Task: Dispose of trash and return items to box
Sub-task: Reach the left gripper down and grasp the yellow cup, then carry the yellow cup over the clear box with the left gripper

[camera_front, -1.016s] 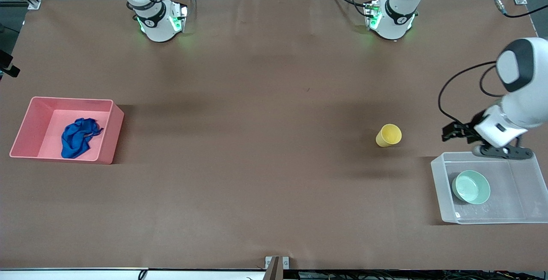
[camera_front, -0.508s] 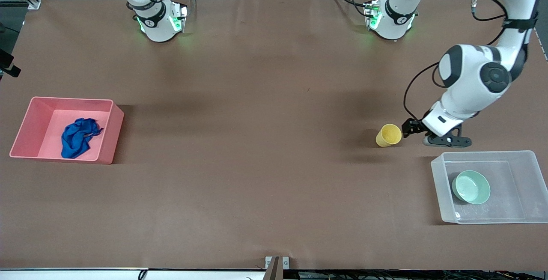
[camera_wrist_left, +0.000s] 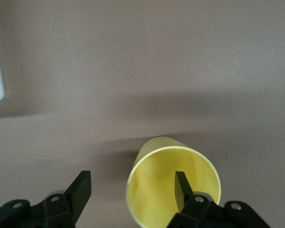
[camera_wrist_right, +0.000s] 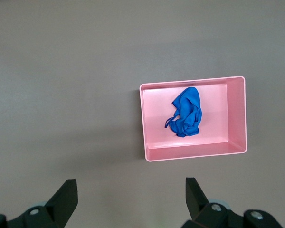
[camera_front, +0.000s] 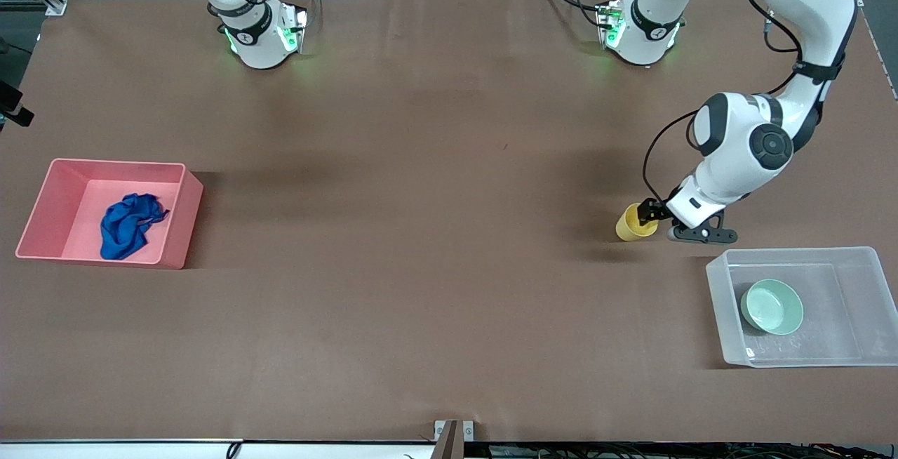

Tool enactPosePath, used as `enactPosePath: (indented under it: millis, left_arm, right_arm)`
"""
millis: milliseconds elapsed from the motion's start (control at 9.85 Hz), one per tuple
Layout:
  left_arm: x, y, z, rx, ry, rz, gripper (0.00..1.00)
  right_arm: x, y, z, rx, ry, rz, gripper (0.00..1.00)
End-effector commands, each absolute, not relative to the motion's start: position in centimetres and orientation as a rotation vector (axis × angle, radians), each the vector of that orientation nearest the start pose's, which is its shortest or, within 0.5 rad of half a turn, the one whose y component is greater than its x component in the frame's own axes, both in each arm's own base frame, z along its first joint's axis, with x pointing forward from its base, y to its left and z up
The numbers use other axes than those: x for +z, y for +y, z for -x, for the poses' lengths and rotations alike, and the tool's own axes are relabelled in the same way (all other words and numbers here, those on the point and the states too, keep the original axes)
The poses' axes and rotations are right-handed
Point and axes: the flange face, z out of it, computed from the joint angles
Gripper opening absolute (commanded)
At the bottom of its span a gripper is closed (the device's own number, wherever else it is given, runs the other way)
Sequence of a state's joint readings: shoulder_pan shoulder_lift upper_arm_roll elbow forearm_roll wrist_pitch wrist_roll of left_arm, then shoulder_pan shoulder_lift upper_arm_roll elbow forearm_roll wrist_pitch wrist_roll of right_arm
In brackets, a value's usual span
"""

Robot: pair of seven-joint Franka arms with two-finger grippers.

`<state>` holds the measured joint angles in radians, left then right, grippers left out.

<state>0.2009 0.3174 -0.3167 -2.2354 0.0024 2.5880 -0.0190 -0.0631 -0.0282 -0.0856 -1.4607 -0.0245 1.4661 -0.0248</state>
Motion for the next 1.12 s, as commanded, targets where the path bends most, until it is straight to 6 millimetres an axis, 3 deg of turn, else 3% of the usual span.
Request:
enactPosePath:
  millis: [0, 102, 203, 406, 609, 711, 914, 1016]
  left_arm:
    - [21.0, -6.7, -54.1, -0.013, 0.12, 3.252, 0.47]
    - [20.5, -6.8, -53.6, 0.014, 0.119, 3.252, 0.13]
    - [20.4, -6.8, -53.5, 0.025, 0.137, 3.25, 0.0]
    - [21.1, -7.0, -53.9, 0.001, 0.144, 3.25, 0.0]
    - [23.4, -6.7, -55.4, -0.045, 0.161, 3.243, 0.0]
    - [26.4, -6.4, -56.9, -0.058, 0.159, 3.234, 0.0]
    - [32.9, -4.8, -61.7, -0.118, 0.119, 3.232, 0.0]
    - [35.4, -2.0, -64.5, -0.158, 0.081, 3.229, 0.0]
  right_arm:
    - [68.1, -8.4, -52.5, -0.041, 0.2, 3.174, 1.0]
    - [68.2, -8.4, -52.5, -0.043, 0.2, 3.174, 1.0]
    - [68.2, -8.4, -52.5, -0.046, 0.2, 3.174, 1.0]
    - [68.2, -8.4, -52.4, -0.043, 0.2, 3.174, 1.0]
    - [68.2, -8.4, -52.5, -0.046, 0.2, 3.174, 1.0]
    - [68.2, -8.4, -52.5, -0.043, 0.2, 3.174, 1.0]
    - [68.2, -8.4, -52.5, -0.043, 0.2, 3.174, 1.0]
    - [68.1, -8.4, -52.5, -0.041, 0.203, 3.174, 1.0]
